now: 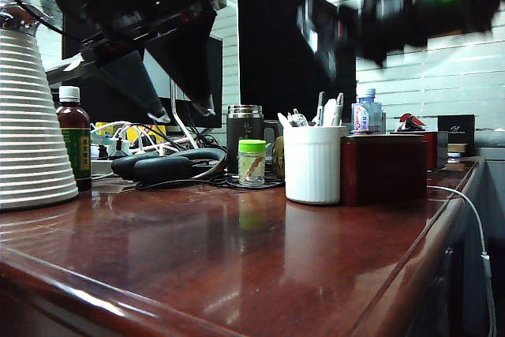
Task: Pick up all the pens on the desk and put them into the pen holder one by one.
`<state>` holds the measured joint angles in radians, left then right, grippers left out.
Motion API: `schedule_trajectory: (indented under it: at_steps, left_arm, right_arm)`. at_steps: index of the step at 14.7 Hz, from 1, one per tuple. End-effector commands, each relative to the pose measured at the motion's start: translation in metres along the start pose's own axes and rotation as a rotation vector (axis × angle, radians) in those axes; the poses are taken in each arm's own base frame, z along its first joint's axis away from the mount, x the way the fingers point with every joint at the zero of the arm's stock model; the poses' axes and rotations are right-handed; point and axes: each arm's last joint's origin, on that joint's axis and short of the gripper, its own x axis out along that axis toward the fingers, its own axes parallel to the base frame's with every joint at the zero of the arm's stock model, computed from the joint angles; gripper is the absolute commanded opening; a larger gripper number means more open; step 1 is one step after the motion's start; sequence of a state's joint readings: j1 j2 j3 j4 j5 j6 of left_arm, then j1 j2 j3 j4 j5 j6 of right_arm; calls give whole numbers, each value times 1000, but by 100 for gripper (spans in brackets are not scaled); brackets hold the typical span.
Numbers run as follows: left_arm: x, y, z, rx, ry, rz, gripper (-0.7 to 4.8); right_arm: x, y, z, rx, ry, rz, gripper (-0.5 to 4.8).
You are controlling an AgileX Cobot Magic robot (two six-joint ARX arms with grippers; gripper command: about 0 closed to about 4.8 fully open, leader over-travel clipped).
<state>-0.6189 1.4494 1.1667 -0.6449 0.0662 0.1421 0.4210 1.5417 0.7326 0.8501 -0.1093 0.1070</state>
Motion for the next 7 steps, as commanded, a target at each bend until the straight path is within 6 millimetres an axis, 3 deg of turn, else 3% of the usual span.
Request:
schedule_trajectory:
  at_steps: [1,7]
  left_arm:
    - [-1,1,5,7,-56,11,435]
    - [1,1,6,7,-59,12,435]
  right_arm:
    - [3,-2,-15,-4,56,20,-6]
    - [17,-6,-41,-10,-2,25,-6]
